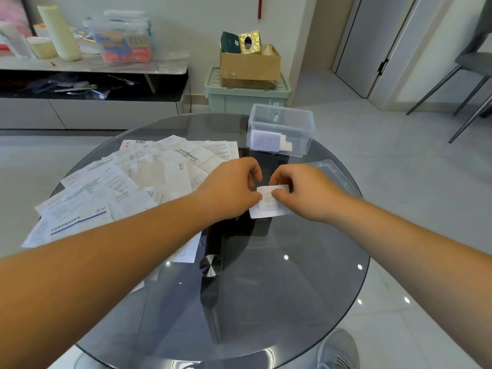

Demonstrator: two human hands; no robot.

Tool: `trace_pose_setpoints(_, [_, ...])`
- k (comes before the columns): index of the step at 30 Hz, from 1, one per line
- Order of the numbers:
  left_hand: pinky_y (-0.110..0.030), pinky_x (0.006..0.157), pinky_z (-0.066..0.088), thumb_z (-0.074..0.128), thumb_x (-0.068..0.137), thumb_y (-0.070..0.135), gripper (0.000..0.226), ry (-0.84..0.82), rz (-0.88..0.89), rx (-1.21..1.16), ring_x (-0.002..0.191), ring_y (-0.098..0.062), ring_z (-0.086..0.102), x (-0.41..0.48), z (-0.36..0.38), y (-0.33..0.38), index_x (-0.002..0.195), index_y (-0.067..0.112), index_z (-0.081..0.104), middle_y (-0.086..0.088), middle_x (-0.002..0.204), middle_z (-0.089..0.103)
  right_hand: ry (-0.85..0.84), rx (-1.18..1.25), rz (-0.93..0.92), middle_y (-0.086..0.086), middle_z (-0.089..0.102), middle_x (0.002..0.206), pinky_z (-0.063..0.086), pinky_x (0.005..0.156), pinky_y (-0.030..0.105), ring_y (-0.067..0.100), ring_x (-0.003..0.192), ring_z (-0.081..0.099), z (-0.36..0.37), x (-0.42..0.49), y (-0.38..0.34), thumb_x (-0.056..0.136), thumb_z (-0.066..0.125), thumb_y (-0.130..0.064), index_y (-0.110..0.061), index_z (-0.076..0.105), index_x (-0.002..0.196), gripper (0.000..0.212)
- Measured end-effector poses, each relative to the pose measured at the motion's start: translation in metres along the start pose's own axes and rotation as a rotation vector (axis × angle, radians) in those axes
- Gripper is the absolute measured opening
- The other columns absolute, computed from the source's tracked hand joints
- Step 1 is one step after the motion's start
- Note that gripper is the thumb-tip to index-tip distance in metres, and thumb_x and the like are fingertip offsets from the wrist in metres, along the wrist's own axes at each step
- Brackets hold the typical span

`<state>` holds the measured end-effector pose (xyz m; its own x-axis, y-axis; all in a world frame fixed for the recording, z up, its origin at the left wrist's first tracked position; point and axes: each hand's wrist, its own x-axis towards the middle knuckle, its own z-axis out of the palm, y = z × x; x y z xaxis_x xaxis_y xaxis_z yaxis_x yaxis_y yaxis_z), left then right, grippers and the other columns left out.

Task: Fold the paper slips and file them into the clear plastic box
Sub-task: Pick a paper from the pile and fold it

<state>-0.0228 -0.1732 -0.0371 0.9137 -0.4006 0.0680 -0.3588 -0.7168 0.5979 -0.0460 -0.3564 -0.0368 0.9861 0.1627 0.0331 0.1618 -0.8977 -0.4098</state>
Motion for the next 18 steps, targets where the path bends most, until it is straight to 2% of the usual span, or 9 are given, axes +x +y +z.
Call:
trace_pose_setpoints(3, [-0.019, 0.072, 0.051, 0.076, 0.085, 0.024, 0.027, -0.016, 0.001, 0.048, 0.085, -0.011, 0.061, -0.001, 0.005, -0.004, 0.108, 0.025, 0.062, 0.005, 0.106, 0.065, 0.006, -0.146, -0.03, -0.003, 0.06, 0.108, 0.041, 0.096, 0.039, 0.019, 0.107, 0.05, 0.007, 0.0, 0.003, 0.09, 0.065, -0.032, -0.026, 0.064, 0.114, 0.024])
trace_pose_setpoints(5, [-0.018, 0.074, 0.05, 0.077, 0.085, 0.026, 0.029, -0.023, -0.005, 0.06, 0.087, -0.011, 0.06, -0.001, 0.005, -0.006, 0.111, 0.025, 0.061, 0.004, 0.109, 0.064, 0.016, -0.136, -0.035, -0.003, 0.06, 0.111, 0.04, 0.1, 0.041, 0.02, 0.111, 0.048, 0.008, -0.001, 0.006, 0.091, 0.065, -0.033, -0.026, 0.064, 0.116, 0.026])
trace_pose_setpoints(10, [-0.027, 0.08, 0.057, 0.083, 0.076, 0.045, 0.051, -0.124, 0.038, 0.125, 0.091, -0.014, 0.061, -0.01, 0.005, -0.006, 0.115, 0.026, 0.056, 0.005, 0.112, 0.059, 0.06, -0.092, -0.115, -0.01, 0.062, 0.102, 0.041, 0.096, 0.043, 0.019, 0.104, 0.05, 0.009, -0.005, 0.008, 0.09, 0.065, -0.03, -0.03, 0.066, 0.105, 0.015])
trace_pose_setpoints(14, [-0.026, 0.08, 0.057, 0.082, 0.078, 0.043, 0.047, -0.112, 0.057, 0.122, 0.086, -0.011, 0.06, -0.012, 0.007, -0.005, 0.114, 0.027, 0.057, 0.007, 0.111, 0.063, 0.049, -0.098, -0.14, -0.01, 0.065, 0.105, 0.039, 0.094, 0.038, 0.016, 0.104, 0.047, 0.011, -0.009, 0.008, 0.093, 0.063, -0.031, -0.03, 0.068, 0.11, 0.017])
trace_pose_setpoints(18, [-0.033, 0.082, 0.059, 0.082, 0.077, 0.043, 0.048, -0.104, 0.064, 0.099, 0.087, -0.012, 0.062, -0.012, 0.006, -0.004, 0.113, 0.025, 0.055, 0.005, 0.11, 0.062, 0.076, -0.052, -0.176, -0.01, 0.065, 0.106, 0.042, 0.094, 0.039, 0.015, 0.103, 0.049, 0.01, -0.009, 0.007, 0.094, 0.063, -0.029, -0.028, 0.067, 0.112, 0.019])
